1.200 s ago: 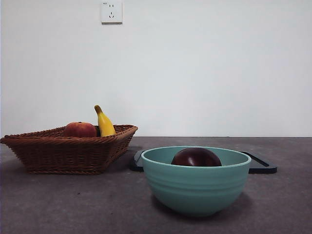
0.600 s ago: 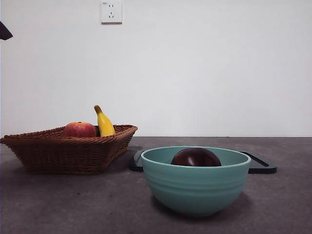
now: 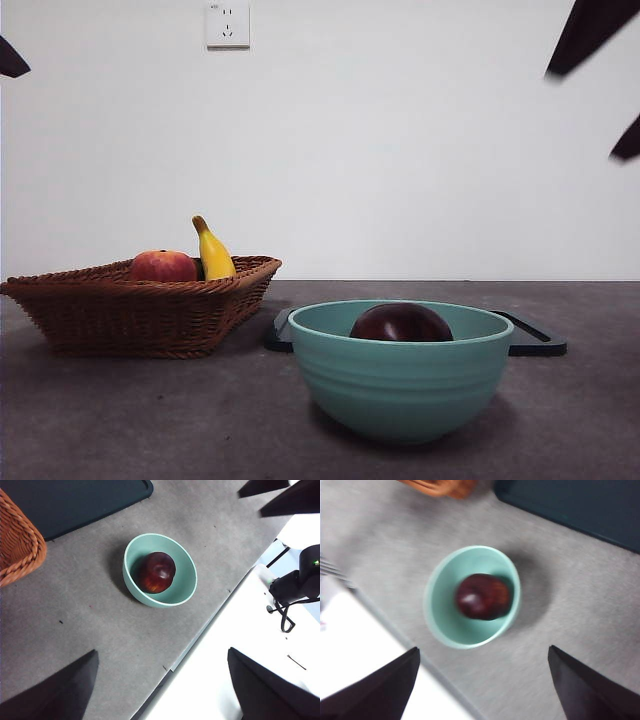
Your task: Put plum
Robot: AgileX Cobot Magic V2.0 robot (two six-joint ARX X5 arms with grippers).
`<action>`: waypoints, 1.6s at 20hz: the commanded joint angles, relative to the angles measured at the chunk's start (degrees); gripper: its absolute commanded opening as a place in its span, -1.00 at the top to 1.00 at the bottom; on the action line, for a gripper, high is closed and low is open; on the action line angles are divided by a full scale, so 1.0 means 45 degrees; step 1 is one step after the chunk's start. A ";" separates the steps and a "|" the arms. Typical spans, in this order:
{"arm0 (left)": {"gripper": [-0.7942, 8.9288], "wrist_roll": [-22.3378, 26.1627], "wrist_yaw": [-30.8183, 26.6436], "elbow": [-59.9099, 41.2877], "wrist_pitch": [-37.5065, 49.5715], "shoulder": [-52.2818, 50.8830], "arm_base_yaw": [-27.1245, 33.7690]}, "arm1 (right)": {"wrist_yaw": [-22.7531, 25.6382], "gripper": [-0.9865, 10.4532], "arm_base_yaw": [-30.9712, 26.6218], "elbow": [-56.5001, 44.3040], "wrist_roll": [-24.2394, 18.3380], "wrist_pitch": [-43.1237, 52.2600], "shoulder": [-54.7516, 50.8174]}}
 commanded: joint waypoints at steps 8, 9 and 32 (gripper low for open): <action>0.02 0.0005 0.0053 0.0146 0.0185 0.0044 -0.0049 | 0.3405 0.32 0.2764 -0.0729 0.1477 0.3565 0.3230; 0.02 0.0005 0.0053 0.0146 0.0185 0.0044 -0.0049 | 0.3585 0.32 0.2934 -0.0729 0.1511 0.3798 0.3580; 0.02 0.0010 0.0053 0.0146 0.0209 0.0049 -0.0049 | 0.4624 0.81 0.3895 -0.0053 0.2025 0.5484 0.5688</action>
